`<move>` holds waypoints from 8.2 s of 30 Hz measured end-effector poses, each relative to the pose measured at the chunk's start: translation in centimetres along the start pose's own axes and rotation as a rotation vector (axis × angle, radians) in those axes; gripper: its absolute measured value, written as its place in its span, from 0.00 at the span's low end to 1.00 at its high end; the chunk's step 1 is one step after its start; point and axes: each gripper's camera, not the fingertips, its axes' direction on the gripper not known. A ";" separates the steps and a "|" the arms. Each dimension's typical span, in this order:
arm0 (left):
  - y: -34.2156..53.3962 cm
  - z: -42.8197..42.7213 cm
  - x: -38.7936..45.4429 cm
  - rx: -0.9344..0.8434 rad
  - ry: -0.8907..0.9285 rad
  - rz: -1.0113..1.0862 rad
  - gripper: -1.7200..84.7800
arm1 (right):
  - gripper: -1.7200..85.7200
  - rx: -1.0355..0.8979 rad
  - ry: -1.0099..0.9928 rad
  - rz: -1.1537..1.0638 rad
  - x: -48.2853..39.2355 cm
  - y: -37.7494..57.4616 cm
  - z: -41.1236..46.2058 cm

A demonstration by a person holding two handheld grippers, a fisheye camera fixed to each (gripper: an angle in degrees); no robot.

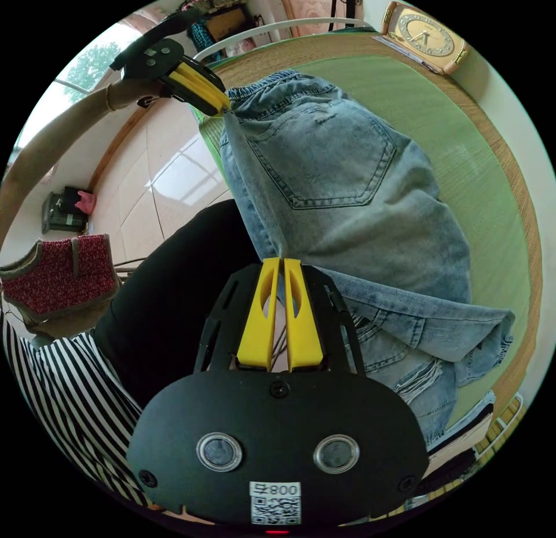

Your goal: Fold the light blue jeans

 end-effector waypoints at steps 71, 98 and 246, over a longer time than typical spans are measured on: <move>-28.3 13.8 7.1 0.363 0.523 -0.249 0.11 | 0.10 0.395 -0.183 0.647 27.7 17.2 -13.9; -45.0 11.2 13.8 0.330 0.642 -0.164 0.04 | 0.07 0.104 -0.059 0.871 38.4 17.0 -18.4; -96.3 -12.9 48.9 0.242 0.319 0.258 0.03 | 0.02 0.979 -0.474 1.318 34.5 81.3 -4.7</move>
